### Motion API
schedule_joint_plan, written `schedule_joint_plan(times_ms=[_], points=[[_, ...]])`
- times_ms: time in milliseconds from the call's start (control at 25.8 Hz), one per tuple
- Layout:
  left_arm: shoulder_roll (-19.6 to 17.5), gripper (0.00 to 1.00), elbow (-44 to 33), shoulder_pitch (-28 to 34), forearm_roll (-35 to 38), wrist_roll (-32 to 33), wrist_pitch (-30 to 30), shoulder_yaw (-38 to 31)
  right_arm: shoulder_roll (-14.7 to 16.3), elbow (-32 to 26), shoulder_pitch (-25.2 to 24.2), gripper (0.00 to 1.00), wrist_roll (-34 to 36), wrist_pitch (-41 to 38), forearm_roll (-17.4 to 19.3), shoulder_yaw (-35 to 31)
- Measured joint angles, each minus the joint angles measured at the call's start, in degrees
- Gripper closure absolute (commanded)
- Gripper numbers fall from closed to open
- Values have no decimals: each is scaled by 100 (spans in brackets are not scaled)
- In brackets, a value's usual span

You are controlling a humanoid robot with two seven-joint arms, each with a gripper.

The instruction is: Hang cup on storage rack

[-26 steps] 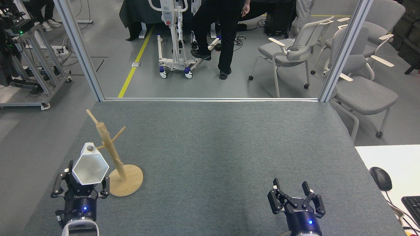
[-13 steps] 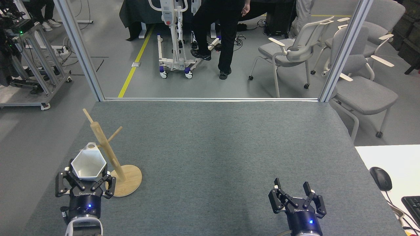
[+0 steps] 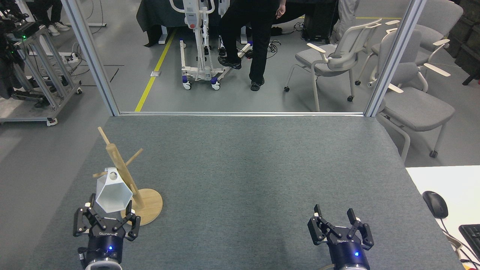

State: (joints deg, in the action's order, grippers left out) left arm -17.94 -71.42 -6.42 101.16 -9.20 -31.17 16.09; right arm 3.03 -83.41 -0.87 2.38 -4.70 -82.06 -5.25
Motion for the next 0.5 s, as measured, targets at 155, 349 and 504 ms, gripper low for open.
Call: schedule_joint_plan(times_ms=[155, 349, 504], points=[[56, 0, 197, 38, 0, 0, 0, 197, 33, 0, 45, 0, -3, -11, 2, -1], [155, 0, 416, 52, 0, 1, 0, 329, 45, 0, 60, 0, -8, -8, -4, -2], [182, 0, 203, 231, -20, 1, 29, 368, -18, 0, 51, 0, -24, 37, 1, -2]])
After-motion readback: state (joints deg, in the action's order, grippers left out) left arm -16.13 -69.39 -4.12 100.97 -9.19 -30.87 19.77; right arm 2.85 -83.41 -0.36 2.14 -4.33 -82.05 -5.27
